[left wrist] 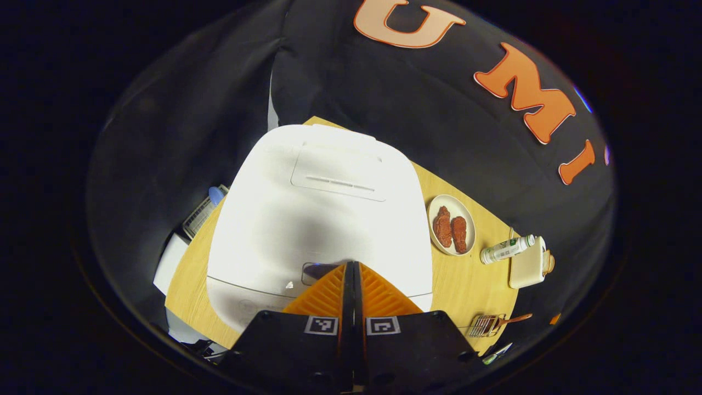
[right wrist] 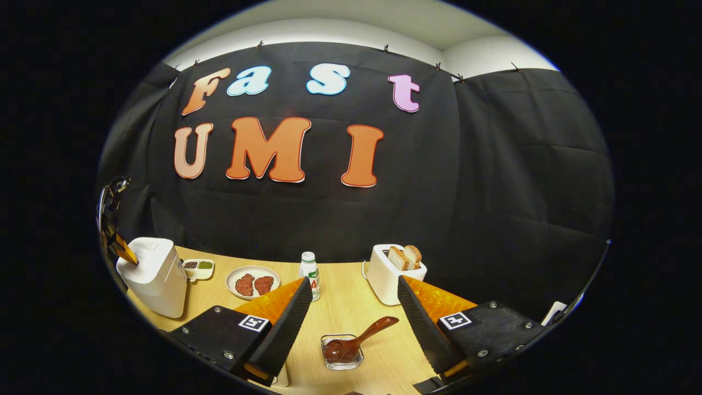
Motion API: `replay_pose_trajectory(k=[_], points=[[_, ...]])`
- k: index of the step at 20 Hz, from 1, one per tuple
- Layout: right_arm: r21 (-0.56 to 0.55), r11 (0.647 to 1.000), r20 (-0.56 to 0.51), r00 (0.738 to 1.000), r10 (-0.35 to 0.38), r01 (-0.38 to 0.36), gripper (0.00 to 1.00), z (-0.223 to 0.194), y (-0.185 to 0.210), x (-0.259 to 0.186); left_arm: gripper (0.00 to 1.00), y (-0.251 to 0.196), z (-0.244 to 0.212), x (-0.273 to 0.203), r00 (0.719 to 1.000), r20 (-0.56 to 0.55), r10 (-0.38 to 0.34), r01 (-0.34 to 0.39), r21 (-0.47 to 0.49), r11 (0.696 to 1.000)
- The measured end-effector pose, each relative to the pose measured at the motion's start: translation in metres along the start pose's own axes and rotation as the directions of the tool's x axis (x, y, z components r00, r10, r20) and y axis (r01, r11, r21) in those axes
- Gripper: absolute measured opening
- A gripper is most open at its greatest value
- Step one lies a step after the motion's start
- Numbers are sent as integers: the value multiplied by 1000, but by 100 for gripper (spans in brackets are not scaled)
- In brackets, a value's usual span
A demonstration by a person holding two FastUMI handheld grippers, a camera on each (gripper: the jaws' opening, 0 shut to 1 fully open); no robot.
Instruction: Close the left gripper, press the button to open the rice cooker; take a wooden spoon from the chopstick holder with the right hand, scoop a spoonful of rice and pour it into the rice cooker, then put the wooden spoon back into the chopstick holder.
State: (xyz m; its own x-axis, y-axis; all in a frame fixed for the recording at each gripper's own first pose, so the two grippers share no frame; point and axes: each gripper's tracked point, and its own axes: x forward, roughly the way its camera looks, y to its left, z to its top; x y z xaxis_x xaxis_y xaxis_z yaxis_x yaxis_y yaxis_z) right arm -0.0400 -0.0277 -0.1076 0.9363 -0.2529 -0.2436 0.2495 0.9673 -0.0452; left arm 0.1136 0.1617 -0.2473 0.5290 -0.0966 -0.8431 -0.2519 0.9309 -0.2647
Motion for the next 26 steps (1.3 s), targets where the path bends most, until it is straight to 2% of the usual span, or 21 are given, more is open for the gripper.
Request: replay_pose_trajectory(k=[3,5,8,12,14,19,22,24,25,26], points=[[21,1000,-27,1000,8,-7,97,-8,1,6,5,-3,1,-6,1000,14,-10,10,-25,1000],[23,1000,-47,999,16,-15,97,-16,1,11,5,-2,5,-12,998,63,-18,21,-36,999],[29,999,-79,997,23,-21,97,-27,-4,17,5,-6,34,-38,978,209,-17,18,-2,1000],[52,998,-129,991,48,-42,98,-45,-4,25,4,-19,66,-71,918,396,-11,-21,76,997],[67,996,-153,986,67,-57,98,-57,-4,28,5,-24,75,-88,879,477,-8,-55,120,991],[100,993,-232,970,77,-55,98,-93,-10,40,5,-33,64,-116,806,591,17,-135,156,979],[171,984,-285,954,94,-46,98,-115,-15,45,5,-40,56,-135,762,648,9,-173,190,966],[210,977,-312,944,112,-46,96,-126,-14,51,17,-49,50,-149,742,670,-17,-172,214,961],[222,974,-320,940,117,-46,95,-132,-14,54,35,-52,48,-155,733,680,-23,-173,218,961],[232,972,-328,936,125,-48,93,-136,-14,59,43,-57,45,-160,730,682,-35,-166,227,960]])
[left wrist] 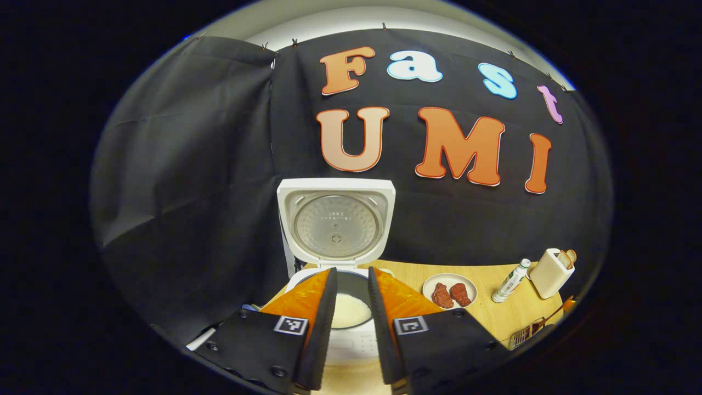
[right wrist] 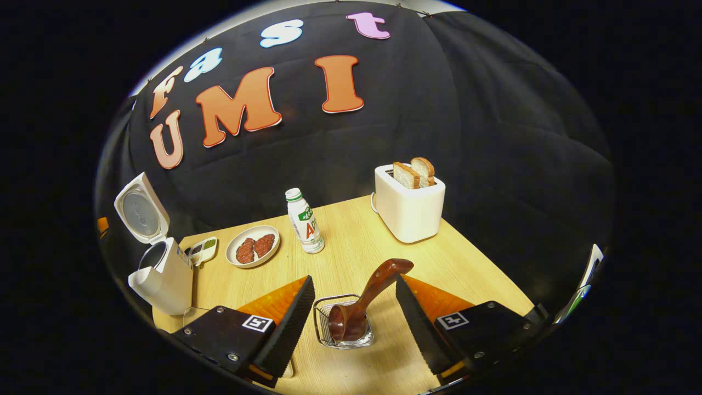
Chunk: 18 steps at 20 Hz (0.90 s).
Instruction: Close the left gripper, press the button to open the rice cooker; take a wooden spoon from the chopstick holder with the right hand, scoop a spoonful of rice and pour it into the rice cooker, then put the wooden spoon back into the chopstick holder.
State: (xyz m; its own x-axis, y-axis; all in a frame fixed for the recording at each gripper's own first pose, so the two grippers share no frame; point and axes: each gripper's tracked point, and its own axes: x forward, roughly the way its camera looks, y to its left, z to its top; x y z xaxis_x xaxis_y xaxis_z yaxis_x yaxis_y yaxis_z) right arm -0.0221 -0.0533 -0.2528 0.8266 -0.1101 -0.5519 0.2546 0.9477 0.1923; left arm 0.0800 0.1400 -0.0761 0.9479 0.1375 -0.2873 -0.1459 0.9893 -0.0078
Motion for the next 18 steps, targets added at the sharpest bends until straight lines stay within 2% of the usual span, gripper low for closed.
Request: replay_pose_trajectory(k=[4,6,9,11,12,13,15,16,17,18], points=[[40,999,-45,999,2,-1,87,-12,-7,19,69,-2,3,-24,999,29,24,-25,46,999],[59,998,-69,998,13,-9,86,-17,-10,29,72,-2,2,-37,998,38,49,-51,78,996],[107,994,-122,992,37,-24,82,-27,-11,45,72,-10,-6,-53,997,39,62,-66,101,993],[132,991,-136,989,52,-34,77,-31,-12,52,82,-9,-9,-67,997,33,76,-79,96,992],[134,990,-141,988,60,-41,72,-32,-11,56,84,-9,-11,-72,996,29,80,-82,90,993],[135,990,-148,987,67,-47,69,-34,-9,59,91,-9,-13,-76,996,27,87,-89,84,992],[135,990,-169,983,71,-48,58,-38,-12,62,91,-7,-17,-83,995,17,100,-101,78,992],[142,988,-179,980,91,-65,51,-40,-8,61,91,-5,-18,-85,994,15,105,-106,74,992],[154,985,-181,977,109,-81,47,-41,-4,60,91,-5,-19,-88,994,12,108,-109,73,991],[160,983,-173,978,114,-87,37,-40,-3,61,91,-5,-20,-90,994,12,109,-109,71,991]])
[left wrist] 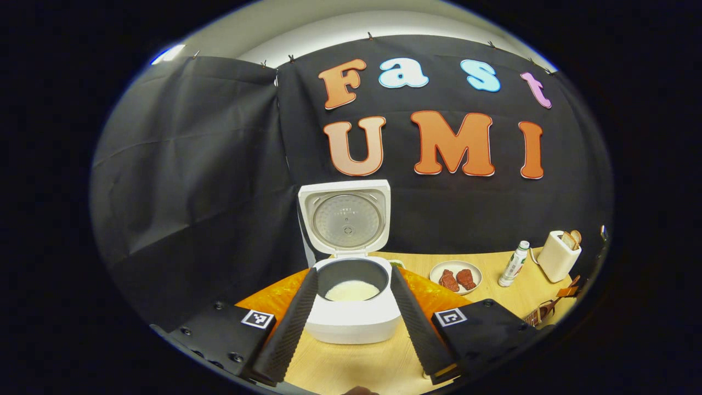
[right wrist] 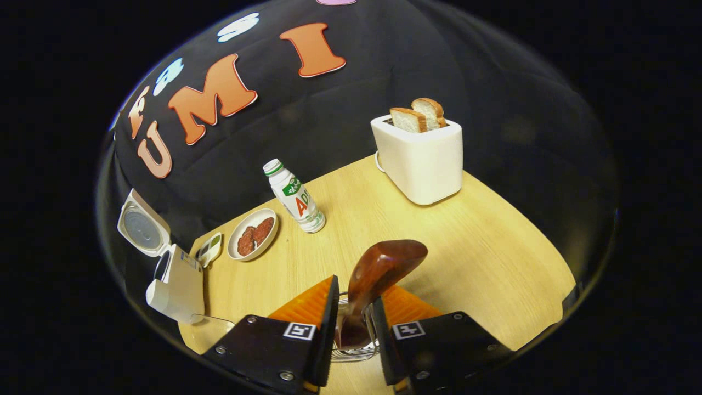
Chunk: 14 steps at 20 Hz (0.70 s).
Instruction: Close the left gripper, press the button to open the rice cooker; take a wooden spoon from the chopstick holder with the right hand, scoop a spoonful of rice and pour it into the rice cooker, then put the wooden spoon back into the chopstick holder.
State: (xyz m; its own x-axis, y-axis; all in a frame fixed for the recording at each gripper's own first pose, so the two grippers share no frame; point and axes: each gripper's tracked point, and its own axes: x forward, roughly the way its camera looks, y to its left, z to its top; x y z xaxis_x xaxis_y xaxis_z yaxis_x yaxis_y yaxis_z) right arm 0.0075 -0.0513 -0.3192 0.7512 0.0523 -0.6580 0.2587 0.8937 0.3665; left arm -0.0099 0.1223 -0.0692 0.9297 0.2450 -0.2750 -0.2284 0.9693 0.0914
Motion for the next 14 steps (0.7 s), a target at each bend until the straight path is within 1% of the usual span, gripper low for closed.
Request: replay_pose_trajectory(k=[1,2,4,7,10,12,13,14], points=[[6,1000,9,1000,-1,1,31,-1,-1,0,91,-1,1,-1,1000,0,-2,2,0,1000],[11,1000,15,1000,8,-8,21,-1,1,-5,91,0,0,-1,1000,1,-2,2,1,1000],[-5,1000,33,999,3,-3,15,-3,4,-7,91,0,0,-1,1000,6,-5,5,-1,1000],[-39,999,51,999,16,-14,12,-2,11,-19,91,-3,3,0,1000,21,-22,22,-13,1000],[-59,998,111,994,-7,14,12,12,14,-33,91,3,3,7,999,32,-3,3,-17,1000],[-75,997,146,989,-22,34,11,22,17,-44,96,7,3,8,999,37,7,-6,-28,1000],[-85,996,160,987,-10,24,11,26,24,-50,99,8,1,9,999,39,5,-4,-32,999],[-94,996,172,985,6,10,10,31,32,-59,99,9,-1,10,999,39,4,-3,-32,999]])
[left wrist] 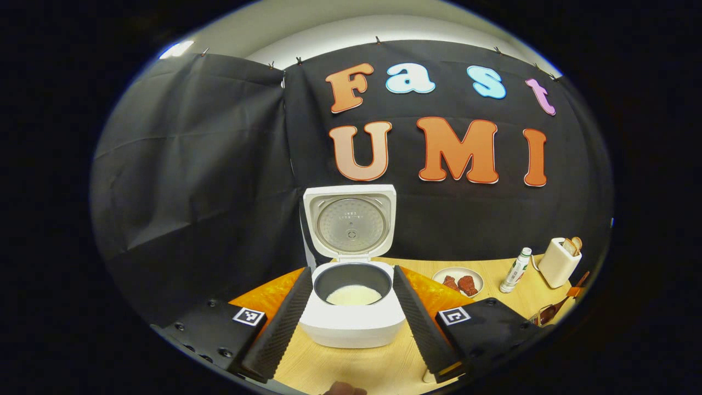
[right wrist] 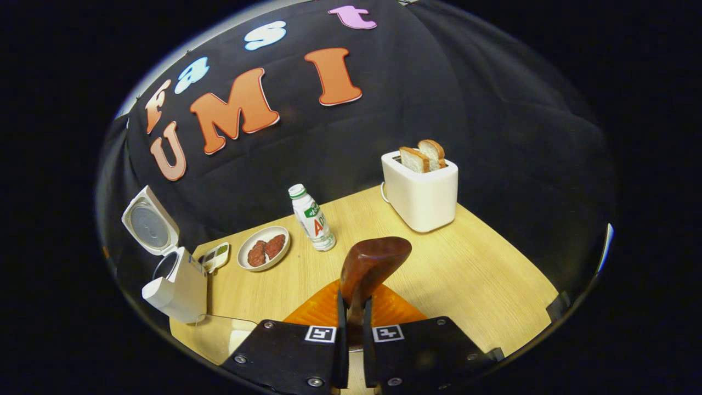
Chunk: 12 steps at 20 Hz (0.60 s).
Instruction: Close the left gripper, press the button to open the rice cooker; take a wooden spoon from the chopstick holder with the right hand, scoop a spoonful of rice and pour it into the rice cooker, then put the wooden spoon back into the chopstick holder.
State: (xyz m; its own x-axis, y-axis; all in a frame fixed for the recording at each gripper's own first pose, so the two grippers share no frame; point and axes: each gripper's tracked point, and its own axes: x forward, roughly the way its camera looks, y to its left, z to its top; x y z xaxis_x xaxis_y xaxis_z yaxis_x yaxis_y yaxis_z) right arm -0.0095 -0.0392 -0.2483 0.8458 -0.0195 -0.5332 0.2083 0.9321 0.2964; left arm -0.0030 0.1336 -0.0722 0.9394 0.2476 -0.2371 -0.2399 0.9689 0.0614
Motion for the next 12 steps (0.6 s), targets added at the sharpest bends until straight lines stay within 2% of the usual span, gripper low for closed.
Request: replay_pose_trajectory(k=[3,6,10,12], points=[[-26,1000,75,997,10,-8,10,27,20,-21,99,5,-6,2,1000,-4,-10,10,15,1000],[-49,996,115,990,81,-76,10,40,64,-41,99,10,-8,4,1000,9,-16,15,31,999],[-99,977,76,978,195,-187,10,21,124,-54,99,17,-12,11,1000,12,-27,26,15,1000],[-156,965,32,976,216,-208,10,-3,144,-51,99,20,-14,14,999,8,-35,35,9,999]])
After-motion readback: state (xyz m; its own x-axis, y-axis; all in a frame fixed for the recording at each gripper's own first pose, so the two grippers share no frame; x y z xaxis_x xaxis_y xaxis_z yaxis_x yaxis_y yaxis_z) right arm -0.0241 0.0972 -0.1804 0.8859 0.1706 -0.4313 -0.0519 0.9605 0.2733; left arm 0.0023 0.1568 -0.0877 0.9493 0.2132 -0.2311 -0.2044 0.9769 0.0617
